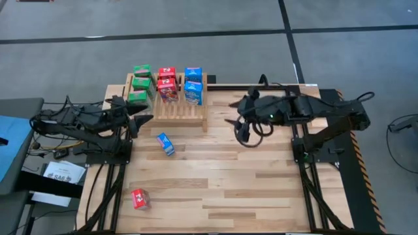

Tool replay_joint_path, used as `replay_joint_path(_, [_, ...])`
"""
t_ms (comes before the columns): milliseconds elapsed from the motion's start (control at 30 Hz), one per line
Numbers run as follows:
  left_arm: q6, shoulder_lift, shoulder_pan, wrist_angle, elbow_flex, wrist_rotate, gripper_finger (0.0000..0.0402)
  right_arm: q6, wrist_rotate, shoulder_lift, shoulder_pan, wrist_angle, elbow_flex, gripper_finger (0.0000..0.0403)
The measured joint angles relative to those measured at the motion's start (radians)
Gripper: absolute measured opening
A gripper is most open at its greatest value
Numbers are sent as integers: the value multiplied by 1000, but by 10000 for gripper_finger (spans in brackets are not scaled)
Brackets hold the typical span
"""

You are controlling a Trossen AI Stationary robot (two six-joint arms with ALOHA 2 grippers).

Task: Stack cereal on shelf
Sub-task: Put the red cereal box on the shelf aligned with the other red cereal box

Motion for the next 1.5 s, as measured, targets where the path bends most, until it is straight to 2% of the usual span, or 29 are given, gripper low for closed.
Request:
replay_joint_path(200, [-21, 0, -22, 3, 0, 11, 286, 15, 11, 0, 89, 122, -130, 286])
replay_joint_path(367, [-53, -1, -26, 3, 0, 11, 286, 72, 61, -46, 112, 226, -279, 286])
replay_joint_path(733, [-100, -1, -25, -6, 0, 10, 286, 84, 62, -331, 110, 595, -727, 286])
replay_joint_path(933, [-114, 5, -26, -7, 0, 11, 286, 84, 60, -481, 113, 739, -954, 286])
replay_joint_path(1400, [-168, 42, -26, -3, 0, 9, 286, 180, 51, -757, 113, 971, -1348, 286])
replay_joint_path(1500, [-190, 59, -26, -3, 0, 8, 286, 181, -5, -803, 113, 1033, -1408, 286])
